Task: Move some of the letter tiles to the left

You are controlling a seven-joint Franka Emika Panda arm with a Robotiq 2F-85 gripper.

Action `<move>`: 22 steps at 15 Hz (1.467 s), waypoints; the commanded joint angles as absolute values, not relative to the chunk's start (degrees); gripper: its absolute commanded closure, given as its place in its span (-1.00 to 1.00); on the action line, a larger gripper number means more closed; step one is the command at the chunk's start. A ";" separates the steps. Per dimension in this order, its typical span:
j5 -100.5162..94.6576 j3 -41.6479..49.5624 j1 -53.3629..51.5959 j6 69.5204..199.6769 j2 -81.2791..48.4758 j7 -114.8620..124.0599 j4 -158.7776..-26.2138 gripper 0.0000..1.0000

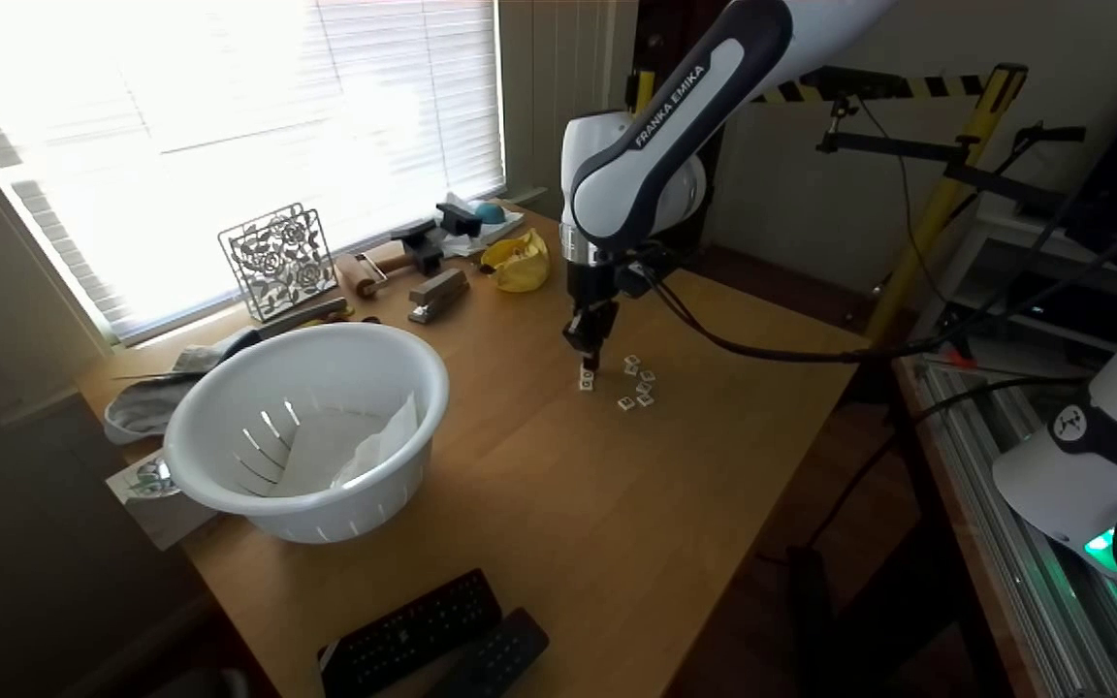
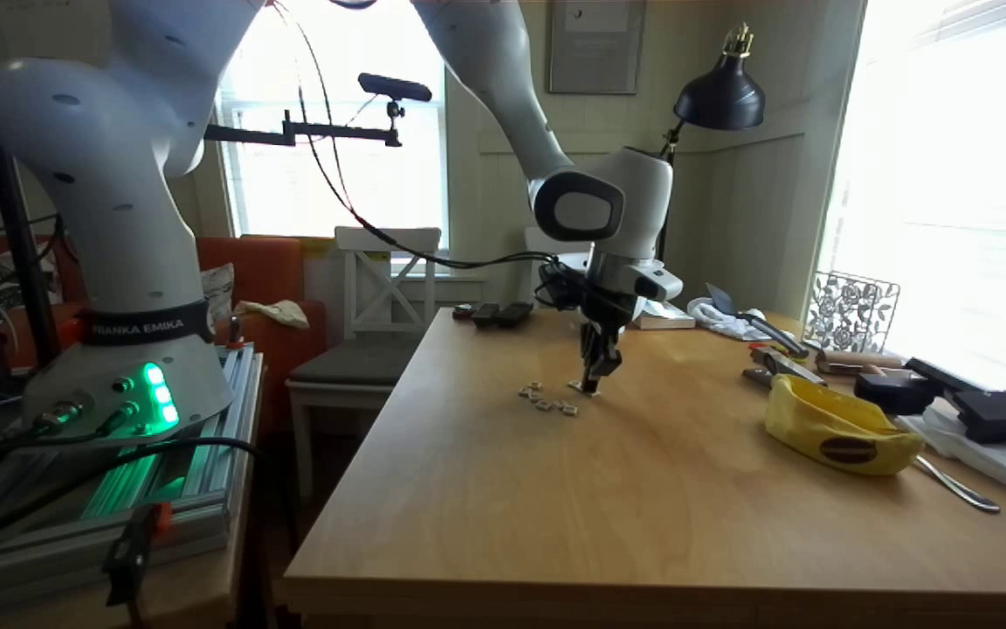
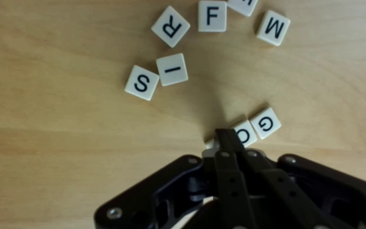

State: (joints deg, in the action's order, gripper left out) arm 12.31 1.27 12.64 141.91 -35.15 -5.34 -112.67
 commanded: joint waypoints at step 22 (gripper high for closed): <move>13.65 0.89 12.96 149.81 -22.90 -7.88 -126.70 1.00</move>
State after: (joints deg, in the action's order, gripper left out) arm 13.32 0.15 13.00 147.79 -26.61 -7.90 -121.92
